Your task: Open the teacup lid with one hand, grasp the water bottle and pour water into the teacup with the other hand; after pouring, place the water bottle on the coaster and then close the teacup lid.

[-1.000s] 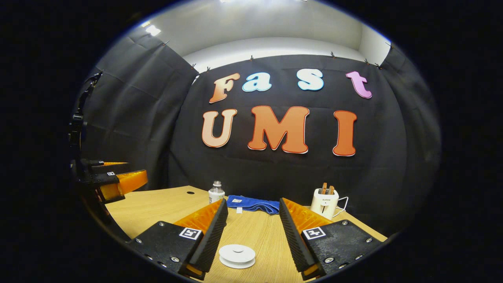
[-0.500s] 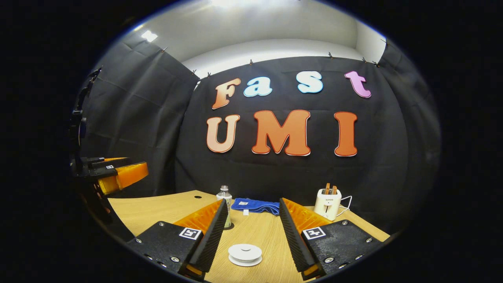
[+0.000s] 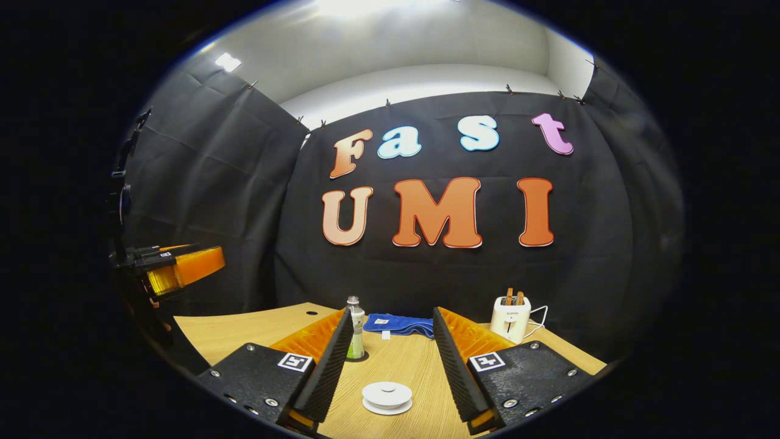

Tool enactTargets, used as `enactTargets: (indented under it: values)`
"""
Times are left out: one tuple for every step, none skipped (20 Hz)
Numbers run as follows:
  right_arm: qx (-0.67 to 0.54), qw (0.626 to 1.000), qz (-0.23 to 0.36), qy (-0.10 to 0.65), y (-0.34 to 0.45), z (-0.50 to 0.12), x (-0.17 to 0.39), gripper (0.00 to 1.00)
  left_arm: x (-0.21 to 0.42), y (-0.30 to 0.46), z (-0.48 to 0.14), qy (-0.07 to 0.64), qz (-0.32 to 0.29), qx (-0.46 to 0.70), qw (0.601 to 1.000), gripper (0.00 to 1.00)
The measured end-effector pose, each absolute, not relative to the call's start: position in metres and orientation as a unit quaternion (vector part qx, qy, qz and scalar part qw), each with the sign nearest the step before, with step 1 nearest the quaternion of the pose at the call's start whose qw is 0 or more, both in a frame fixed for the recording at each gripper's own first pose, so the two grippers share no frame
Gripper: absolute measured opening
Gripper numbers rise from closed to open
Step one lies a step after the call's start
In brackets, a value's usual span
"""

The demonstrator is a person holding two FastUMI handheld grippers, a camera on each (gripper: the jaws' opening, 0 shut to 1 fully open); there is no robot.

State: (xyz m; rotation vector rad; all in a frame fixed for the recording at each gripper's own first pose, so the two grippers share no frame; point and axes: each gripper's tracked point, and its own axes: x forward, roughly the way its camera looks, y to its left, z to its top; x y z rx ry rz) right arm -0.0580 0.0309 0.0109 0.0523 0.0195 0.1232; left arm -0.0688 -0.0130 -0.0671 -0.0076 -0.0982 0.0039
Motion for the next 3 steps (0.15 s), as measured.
enactTargets:
  values:
    - [0.029, 0.998, 0.06, 0.008, 0.0306, 0.0124, -0.0585, 0.78, -0.0692, -0.0116, -0.0663, -0.05, 0.004, -0.003, 0.999, 0.99]
    - [0.032, 0.998, 0.061, 0.008, 0.0324, 0.0134, -0.0597, 0.78, -0.0689, -0.012, -0.0662, -0.05, 0.006, -0.002, 0.999, 0.99]
    - [0.034, 0.997, 0.063, 0.007, 0.0336, 0.0141, -0.0602, 0.78, -0.069, -0.012, -0.0654, -0.052, 0.006, -0.002, 0.999, 0.99]
